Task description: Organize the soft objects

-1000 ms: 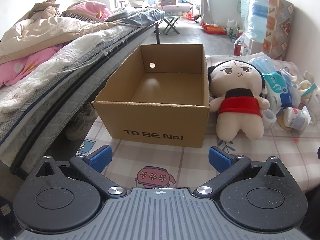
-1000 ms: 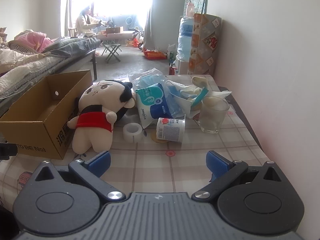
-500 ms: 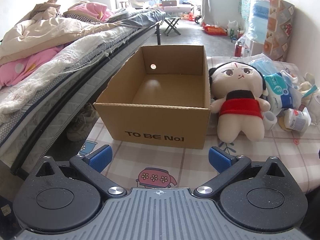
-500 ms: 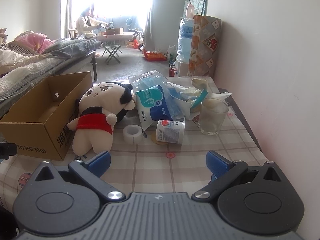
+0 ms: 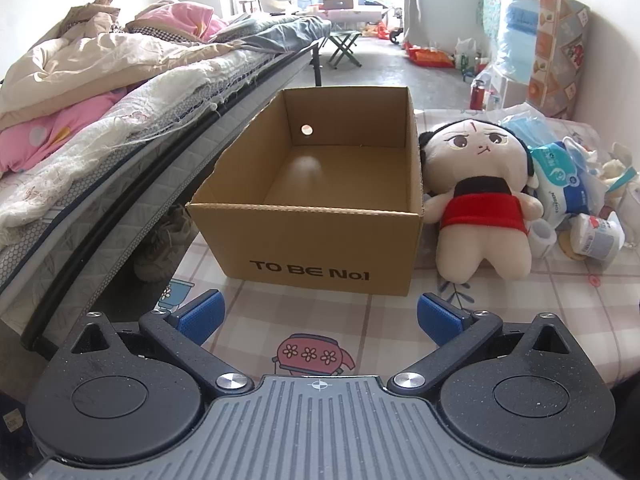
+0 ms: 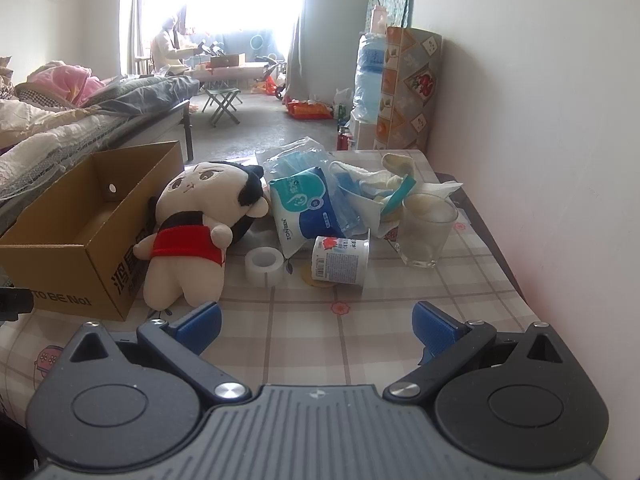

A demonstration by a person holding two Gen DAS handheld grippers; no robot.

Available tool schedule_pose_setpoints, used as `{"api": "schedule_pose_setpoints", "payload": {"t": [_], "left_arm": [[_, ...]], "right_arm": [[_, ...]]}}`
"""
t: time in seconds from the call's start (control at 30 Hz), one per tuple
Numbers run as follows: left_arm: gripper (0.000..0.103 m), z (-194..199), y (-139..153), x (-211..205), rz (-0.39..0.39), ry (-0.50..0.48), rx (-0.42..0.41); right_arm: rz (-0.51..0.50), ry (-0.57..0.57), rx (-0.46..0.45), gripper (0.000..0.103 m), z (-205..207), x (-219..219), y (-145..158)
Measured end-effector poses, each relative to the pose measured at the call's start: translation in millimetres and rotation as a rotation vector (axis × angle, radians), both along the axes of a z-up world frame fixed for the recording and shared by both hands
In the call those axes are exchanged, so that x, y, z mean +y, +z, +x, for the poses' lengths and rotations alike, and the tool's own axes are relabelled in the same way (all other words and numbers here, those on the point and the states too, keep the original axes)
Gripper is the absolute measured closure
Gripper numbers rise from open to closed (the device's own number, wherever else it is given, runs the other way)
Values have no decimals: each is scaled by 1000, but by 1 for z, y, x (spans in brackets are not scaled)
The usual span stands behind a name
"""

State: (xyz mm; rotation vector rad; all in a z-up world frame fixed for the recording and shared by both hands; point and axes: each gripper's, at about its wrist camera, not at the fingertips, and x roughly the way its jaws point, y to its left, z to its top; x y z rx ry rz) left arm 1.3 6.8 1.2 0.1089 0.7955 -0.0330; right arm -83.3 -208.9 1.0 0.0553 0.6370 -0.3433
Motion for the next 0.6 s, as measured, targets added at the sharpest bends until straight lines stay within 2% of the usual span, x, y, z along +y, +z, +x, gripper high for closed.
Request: {"api": "schedule_pose_setpoints", "payload": {"t": [0.6], "left_arm": [[0, 1, -3, 2, 0, 2, 4]], "right_arm": [[8, 2, 5, 0, 2, 1, -2]]}}
